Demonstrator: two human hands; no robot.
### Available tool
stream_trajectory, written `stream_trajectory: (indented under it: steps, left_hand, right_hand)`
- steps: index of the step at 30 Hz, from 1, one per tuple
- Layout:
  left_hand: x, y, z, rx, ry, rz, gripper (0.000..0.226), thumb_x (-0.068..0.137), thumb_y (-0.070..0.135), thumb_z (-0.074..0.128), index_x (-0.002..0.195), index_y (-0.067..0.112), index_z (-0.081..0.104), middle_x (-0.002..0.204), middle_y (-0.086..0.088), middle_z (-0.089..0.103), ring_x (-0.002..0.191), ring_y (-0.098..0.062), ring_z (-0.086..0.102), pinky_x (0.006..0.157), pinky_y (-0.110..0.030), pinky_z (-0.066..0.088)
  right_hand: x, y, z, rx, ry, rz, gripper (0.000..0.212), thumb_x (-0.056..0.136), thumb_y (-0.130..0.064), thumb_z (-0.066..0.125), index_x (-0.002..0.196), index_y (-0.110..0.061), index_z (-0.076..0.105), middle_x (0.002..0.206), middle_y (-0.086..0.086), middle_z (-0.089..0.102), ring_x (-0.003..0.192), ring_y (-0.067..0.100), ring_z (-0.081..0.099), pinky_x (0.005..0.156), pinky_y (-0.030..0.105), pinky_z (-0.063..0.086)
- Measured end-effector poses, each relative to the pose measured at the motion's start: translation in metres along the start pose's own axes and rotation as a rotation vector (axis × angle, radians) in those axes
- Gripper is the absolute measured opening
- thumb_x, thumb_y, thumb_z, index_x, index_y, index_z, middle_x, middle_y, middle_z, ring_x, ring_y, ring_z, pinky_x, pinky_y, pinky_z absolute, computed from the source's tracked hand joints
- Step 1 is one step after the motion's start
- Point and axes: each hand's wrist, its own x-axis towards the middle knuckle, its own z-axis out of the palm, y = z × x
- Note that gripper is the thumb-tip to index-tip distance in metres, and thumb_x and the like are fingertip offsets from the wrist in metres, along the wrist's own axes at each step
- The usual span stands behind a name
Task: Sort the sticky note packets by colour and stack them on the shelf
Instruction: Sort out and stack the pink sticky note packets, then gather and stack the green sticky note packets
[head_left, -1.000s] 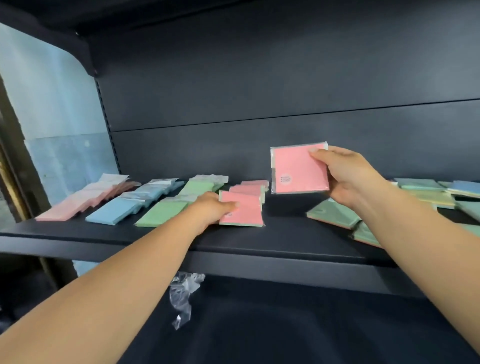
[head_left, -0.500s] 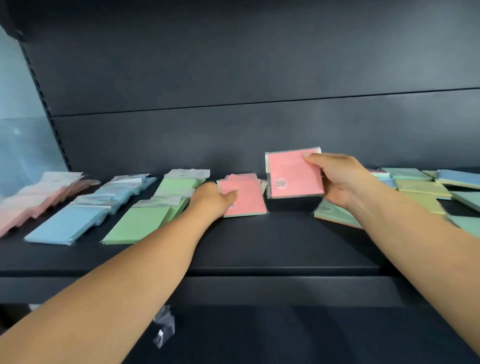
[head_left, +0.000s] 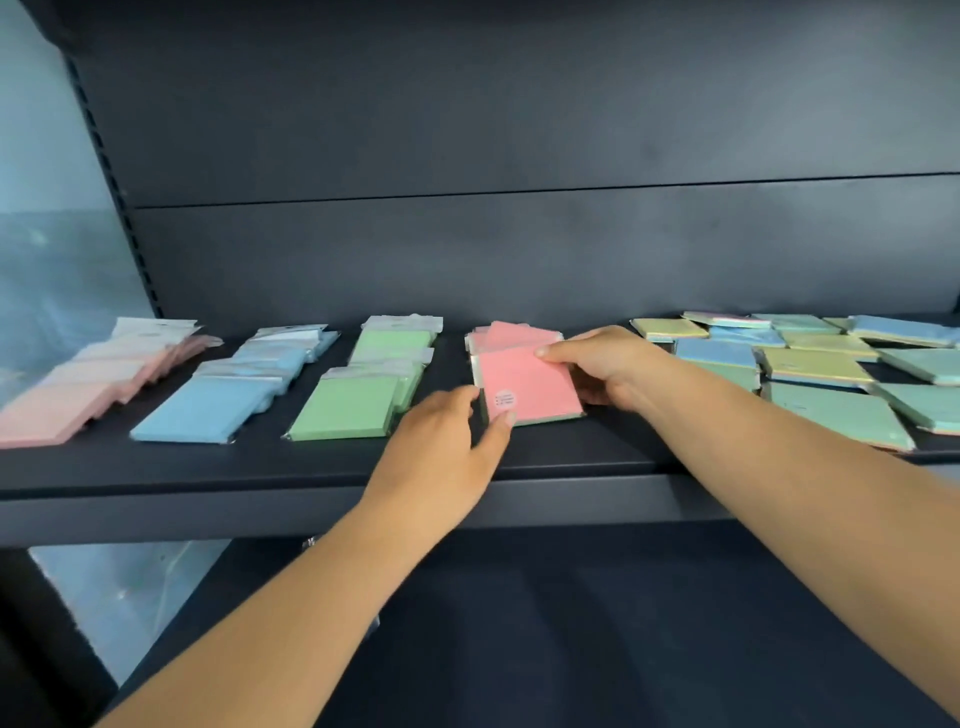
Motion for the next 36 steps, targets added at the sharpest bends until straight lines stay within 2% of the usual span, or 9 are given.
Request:
stream_trajectory:
  steps: [4, 6, 9, 12, 15, 18, 24, 30, 36]
  left_hand:
    - [-0.012, -0.008, 0.003, 0.121, 0.019, 0.07, 0.048, 0.095, 0.045, 0.036, 0.133, 0.017, 0.043, 0.124, -0.002, 0.053, 0.115, -0.019, 0.047, 0.09, -0.025, 0.034]
    - [-0.013, -0.009, 0.006, 0.21, 0.036, 0.096, 0.05, 0.096, 0.047, 0.032, 0.129, 0.013, 0.047, 0.121, -0.005, 0.055, 0.113, -0.023, 0.05, 0.089, -0.029, 0.037]
    - [-0.016, -0.007, 0.006, 0.201, 0.029, 0.132, 0.053, 0.095, 0.047, 0.032, 0.125, 0.008, 0.052, 0.119, -0.009, 0.056, 0.11, -0.028, 0.053, 0.087, -0.035, 0.042]
    - [-0.009, -0.004, -0.001, 0.045, -0.001, 0.169, 0.045, 0.096, 0.035, 0.042, 0.135, 0.014, 0.041, 0.134, -0.005, 0.046, 0.121, -0.024, 0.045, 0.096, -0.031, 0.035]
    - [-0.001, 0.013, -0.008, -0.006, -0.023, 0.237, 0.039, 0.095, 0.03, 0.043, 0.131, 0.015, 0.044, 0.13, -0.002, 0.052, 0.119, -0.022, 0.046, 0.093, -0.031, 0.035]
    - [0.003, 0.037, 0.004, -0.021, -0.141, 0.308, 0.036, 0.095, 0.035, 0.044, 0.125, 0.017, 0.05, 0.123, 0.002, 0.057, 0.117, -0.018, 0.049, 0.092, -0.03, 0.04]
    - [0.018, 0.09, 0.042, 0.027, -0.274, 0.369, 0.042, 0.095, 0.041, 0.039, 0.129, 0.019, 0.049, 0.134, 0.002, 0.05, 0.123, -0.017, 0.044, 0.099, -0.029, 0.035]
    - [0.051, 0.147, 0.077, 0.122, -0.318, 0.39, 0.045, 0.095, 0.044, 0.038, 0.132, 0.02, 0.047, 0.139, 0.002, 0.045, 0.128, -0.018, 0.04, 0.101, -0.029, 0.034]
    - [0.095, 0.204, 0.113, 0.195, -0.33, 0.234, 0.046, 0.095, 0.048, 0.035, 0.135, 0.026, 0.043, 0.144, 0.002, 0.042, 0.129, -0.02, 0.041, 0.098, -0.027, 0.032]
  right_hand:
    - [-0.009, 0.006, 0.011, -0.221, 0.129, -0.084, 0.016, 0.082, -0.018, 0.067, 0.087, -0.003, 0.065, 0.074, 0.009, 0.056, 0.062, 0.02, 0.049, 0.053, 0.024, 0.036]
    - [-0.015, 0.009, 0.011, -0.342, 0.191, -0.123, 0.023, 0.084, -0.022, 0.066, 0.09, 0.0, 0.065, 0.085, 0.015, 0.06, 0.074, 0.027, 0.056, 0.065, 0.031, 0.042]
    - [-0.026, 0.015, 0.004, -0.474, 0.298, -0.179, 0.044, 0.086, -0.025, 0.063, 0.119, 0.003, 0.055, 0.123, 0.016, 0.059, 0.114, 0.031, 0.053, 0.092, 0.033, 0.041]
    - [-0.041, 0.023, -0.011, -0.59, 0.334, -0.221, 0.036, 0.087, -0.027, 0.062, 0.113, -0.003, 0.06, 0.12, 0.011, 0.062, 0.112, 0.026, 0.055, 0.088, 0.026, 0.04]
    - [-0.061, 0.032, -0.036, -0.785, 0.364, -0.254, 0.033, 0.091, -0.034, 0.054, 0.114, -0.011, 0.061, 0.117, 0.008, 0.063, 0.109, 0.024, 0.055, 0.078, 0.024, 0.036]
    - [-0.075, 0.044, -0.076, -1.038, 0.403, -0.234, 0.046, 0.094, -0.046, 0.041, 0.124, -0.013, 0.055, 0.131, 0.01, 0.054, 0.122, 0.028, 0.046, 0.094, 0.032, 0.037]
    - [-0.08, 0.061, -0.154, -1.202, 0.385, -0.005, 0.062, 0.092, -0.062, 0.019, 0.144, -0.029, 0.029, 0.157, 0.001, 0.016, 0.145, 0.021, 0.009, 0.116, 0.044, 0.011]
    - [-0.068, 0.075, -0.216, -1.209, 0.25, -0.044, 0.06, 0.09, -0.065, 0.017, 0.139, -0.036, 0.037, 0.154, -0.001, 0.024, 0.143, 0.021, 0.017, 0.114, 0.043, 0.017]
    - [-0.053, 0.082, -0.277, -1.301, 0.095, -0.242, 0.061, 0.089, -0.064, 0.02, 0.14, -0.034, 0.033, 0.152, -0.006, 0.025, 0.139, 0.022, 0.02, 0.11, 0.04, 0.02]
